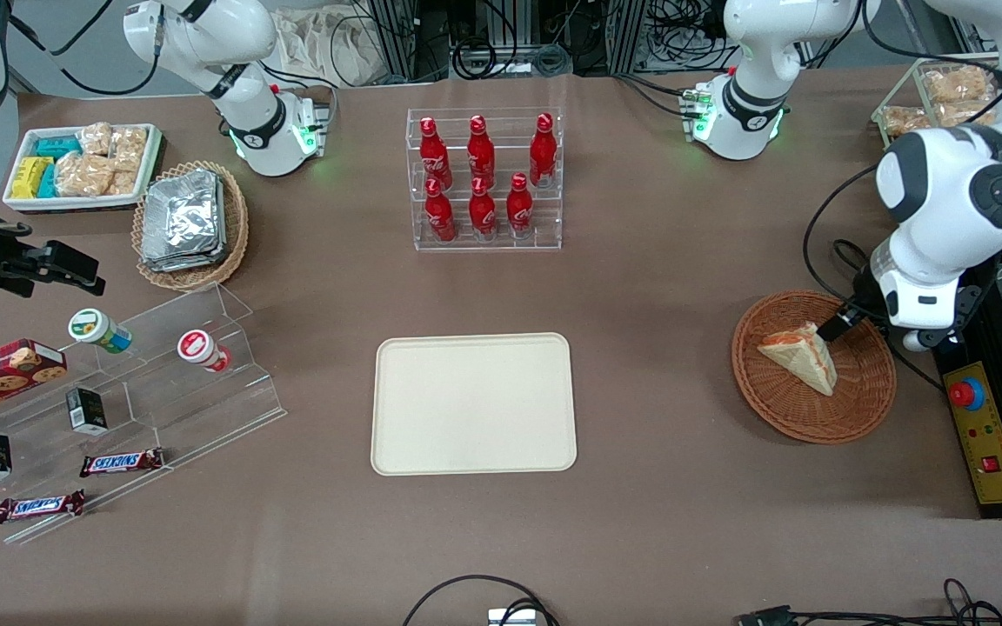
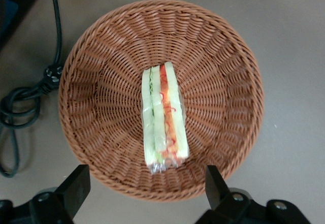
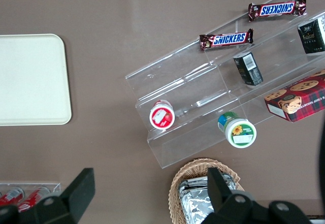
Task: Place sandwich from basket to tray
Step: 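Lower the open left gripper around the wrapped sandwich, then close the left gripper on the sandwich and lift it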
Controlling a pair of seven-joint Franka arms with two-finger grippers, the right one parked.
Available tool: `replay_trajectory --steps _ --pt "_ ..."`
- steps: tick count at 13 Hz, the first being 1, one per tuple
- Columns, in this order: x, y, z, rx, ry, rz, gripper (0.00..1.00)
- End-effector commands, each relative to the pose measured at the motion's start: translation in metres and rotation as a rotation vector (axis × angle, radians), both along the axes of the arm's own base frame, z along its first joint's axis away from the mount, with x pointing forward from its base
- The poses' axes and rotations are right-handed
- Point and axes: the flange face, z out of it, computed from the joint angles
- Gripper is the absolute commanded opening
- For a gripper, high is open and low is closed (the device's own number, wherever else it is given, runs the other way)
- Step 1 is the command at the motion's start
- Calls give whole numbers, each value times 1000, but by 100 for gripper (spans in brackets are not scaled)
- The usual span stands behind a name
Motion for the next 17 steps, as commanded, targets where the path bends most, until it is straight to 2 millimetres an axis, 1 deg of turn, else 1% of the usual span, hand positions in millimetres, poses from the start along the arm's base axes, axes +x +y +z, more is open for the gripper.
replay_trajectory --steps 1,4,5,8,12,14,15,16,17 --pt "6 -4 -21 -2 -17 79 100" --pt "11 -10 -42 -8 -31 119 100" --pt "10 -10 -51 -11 -35 123 100" --pt "11 -10 -67 -15 -46 139 100" --pt "3 -11 -94 -23 -63 164 100" --pt "-2 -11 -103 -25 -71 164 100" --pt "-4 -12 -106 -25 -69 162 96" --pt "-5 -12 -109 -23 -63 158 86" --pt "-5 -12 -111 -21 -59 150 69"
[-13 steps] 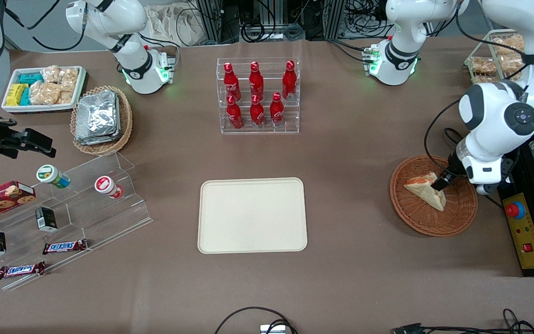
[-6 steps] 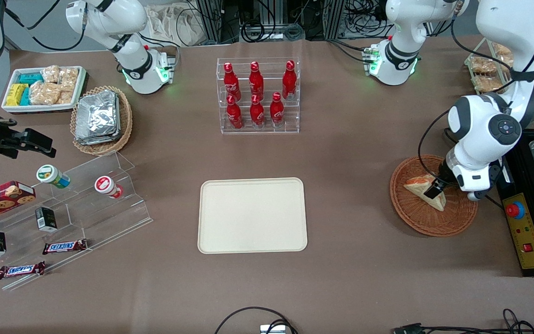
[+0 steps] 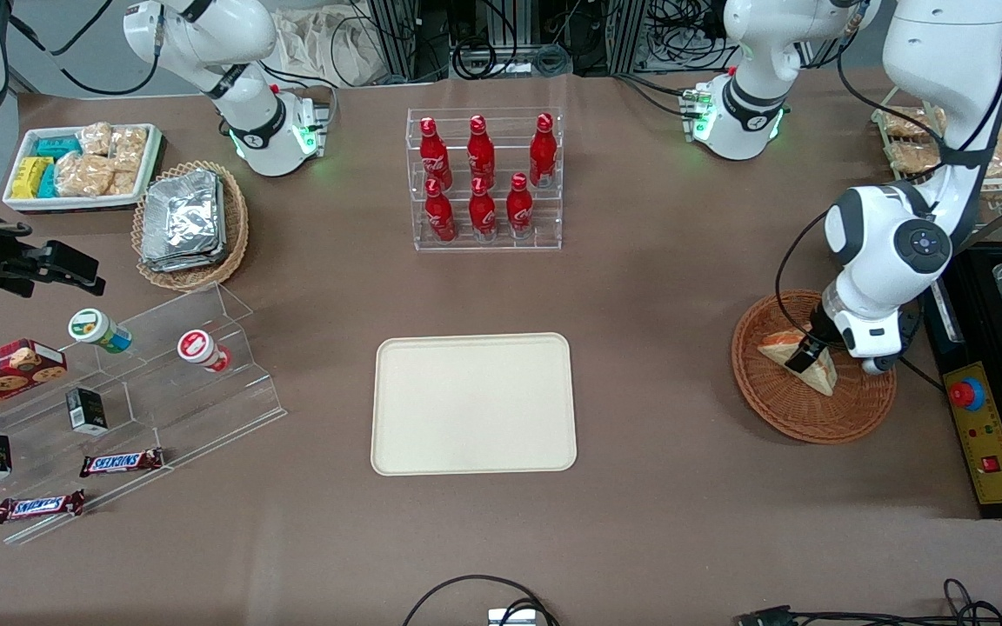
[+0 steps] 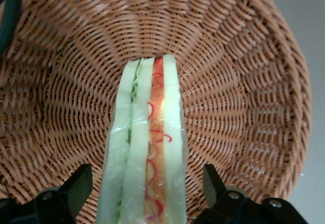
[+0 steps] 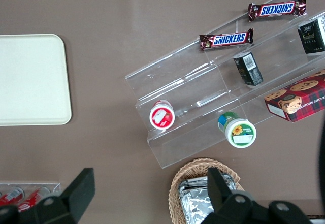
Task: Place sandwich from basket to tray
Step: 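Close the left gripper on the sandwich and lift it, then carry the held sandwich from the basket over the cream tray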
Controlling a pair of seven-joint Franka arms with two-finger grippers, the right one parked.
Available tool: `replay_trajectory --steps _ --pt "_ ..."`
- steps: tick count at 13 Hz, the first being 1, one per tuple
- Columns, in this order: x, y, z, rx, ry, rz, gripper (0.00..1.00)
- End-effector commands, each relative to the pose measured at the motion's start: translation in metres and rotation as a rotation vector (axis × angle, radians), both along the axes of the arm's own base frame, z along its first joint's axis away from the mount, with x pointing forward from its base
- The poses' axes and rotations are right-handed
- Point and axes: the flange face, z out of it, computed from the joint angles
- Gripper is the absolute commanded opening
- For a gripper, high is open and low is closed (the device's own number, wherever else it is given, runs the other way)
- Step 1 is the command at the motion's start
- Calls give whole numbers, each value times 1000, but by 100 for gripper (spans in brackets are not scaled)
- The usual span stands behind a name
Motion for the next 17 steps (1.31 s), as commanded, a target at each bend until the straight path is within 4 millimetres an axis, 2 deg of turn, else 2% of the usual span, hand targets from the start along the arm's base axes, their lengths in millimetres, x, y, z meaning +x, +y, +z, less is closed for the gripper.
replay_trajectory --steps 1,2,3,5,7,9,11,17 --pt "-3 -3 -4 7 -9 -8 48" --pt "-4 -3 -3 9 -10 -20 33" --pt "-3 -6 0 12 -12 -31 26" --pt "-1 -24 14 19 -33 -97 23" --pt "-2 -30 32 28 -38 -139 16" --pt "-2 -34 58 42 -30 -219 9" --pt "-1 -38 84 54 -43 -293 7" --pt "21 -110 141 63 -33 -546 8"
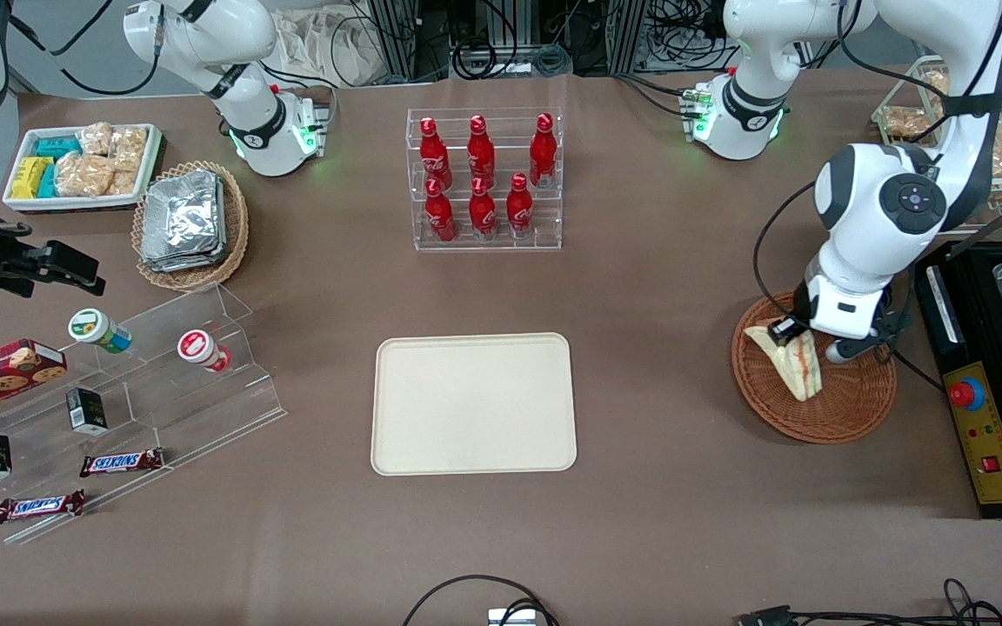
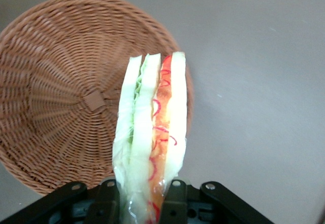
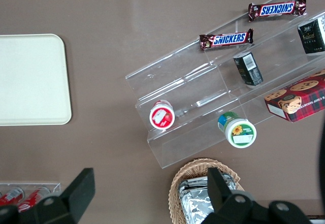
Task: Place sandwich from basket to tray
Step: 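Carry the held sandwich from the basket over the cream tray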
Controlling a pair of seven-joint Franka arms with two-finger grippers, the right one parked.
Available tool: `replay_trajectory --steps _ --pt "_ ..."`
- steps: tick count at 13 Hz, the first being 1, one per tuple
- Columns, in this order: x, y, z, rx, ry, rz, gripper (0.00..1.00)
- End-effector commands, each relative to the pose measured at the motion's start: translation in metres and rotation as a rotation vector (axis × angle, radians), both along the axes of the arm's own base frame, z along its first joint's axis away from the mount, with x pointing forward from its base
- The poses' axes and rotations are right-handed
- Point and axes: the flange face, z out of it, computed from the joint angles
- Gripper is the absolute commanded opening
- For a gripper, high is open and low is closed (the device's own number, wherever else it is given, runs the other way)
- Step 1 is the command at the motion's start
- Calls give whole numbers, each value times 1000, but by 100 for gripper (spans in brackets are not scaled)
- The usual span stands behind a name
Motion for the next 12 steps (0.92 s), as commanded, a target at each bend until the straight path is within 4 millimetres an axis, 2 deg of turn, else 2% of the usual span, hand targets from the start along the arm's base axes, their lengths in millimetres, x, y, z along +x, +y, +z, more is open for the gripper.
replay_trajectory --steps 1,4,6,10,12 --pt "11 -36 30 11 -22 -113 8" --pt "13 -80 52 -4 -65 -199 7" --pt "17 -99 60 -17 -80 -226 8" --pt "33 -153 87 -55 -32 -288 7" --pt "37 -180 92 -77 -39 -281 7"
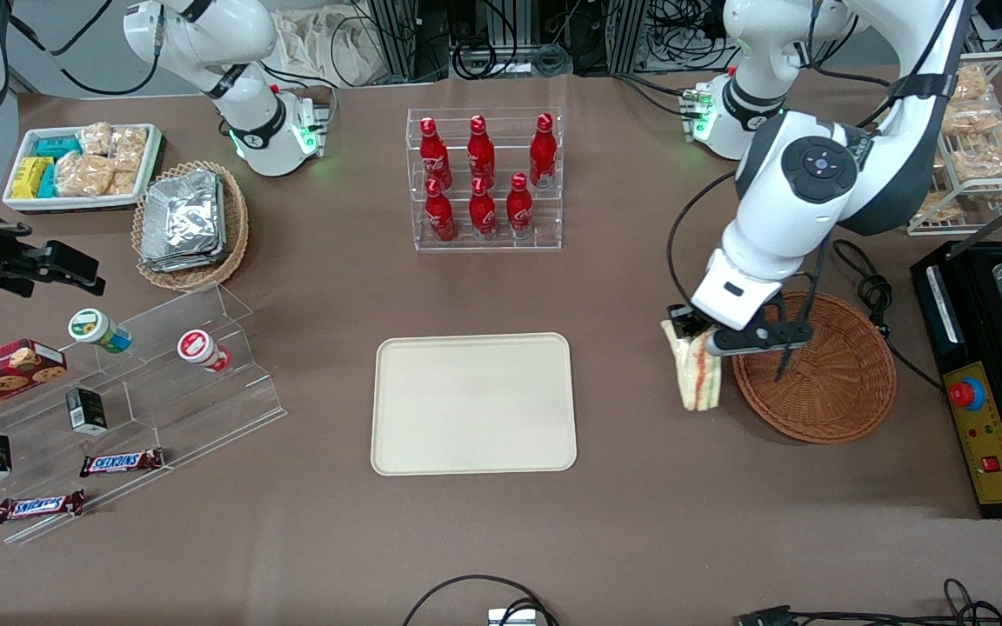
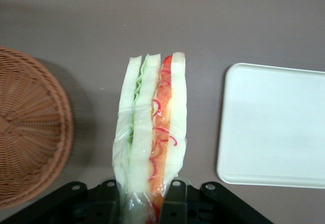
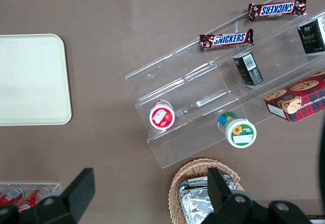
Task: Place sandwich from basket to tray
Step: 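Carry the held sandwich from the basket over the cream tray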
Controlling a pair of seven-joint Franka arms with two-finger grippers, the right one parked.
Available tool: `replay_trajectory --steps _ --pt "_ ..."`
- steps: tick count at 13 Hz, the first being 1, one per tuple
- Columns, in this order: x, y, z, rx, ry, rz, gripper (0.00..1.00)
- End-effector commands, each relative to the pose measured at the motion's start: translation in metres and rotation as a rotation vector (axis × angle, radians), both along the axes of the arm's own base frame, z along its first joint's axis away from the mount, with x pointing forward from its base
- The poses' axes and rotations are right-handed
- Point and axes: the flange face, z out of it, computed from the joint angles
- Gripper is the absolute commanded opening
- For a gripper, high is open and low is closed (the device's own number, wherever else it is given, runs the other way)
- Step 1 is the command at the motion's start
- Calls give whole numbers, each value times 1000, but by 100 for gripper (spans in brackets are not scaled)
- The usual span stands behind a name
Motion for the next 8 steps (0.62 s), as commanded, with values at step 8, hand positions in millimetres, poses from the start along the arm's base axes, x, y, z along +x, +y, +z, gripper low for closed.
replay_trajectory --steps 8 --pt "45 -171 -67 35 31 -20 4"
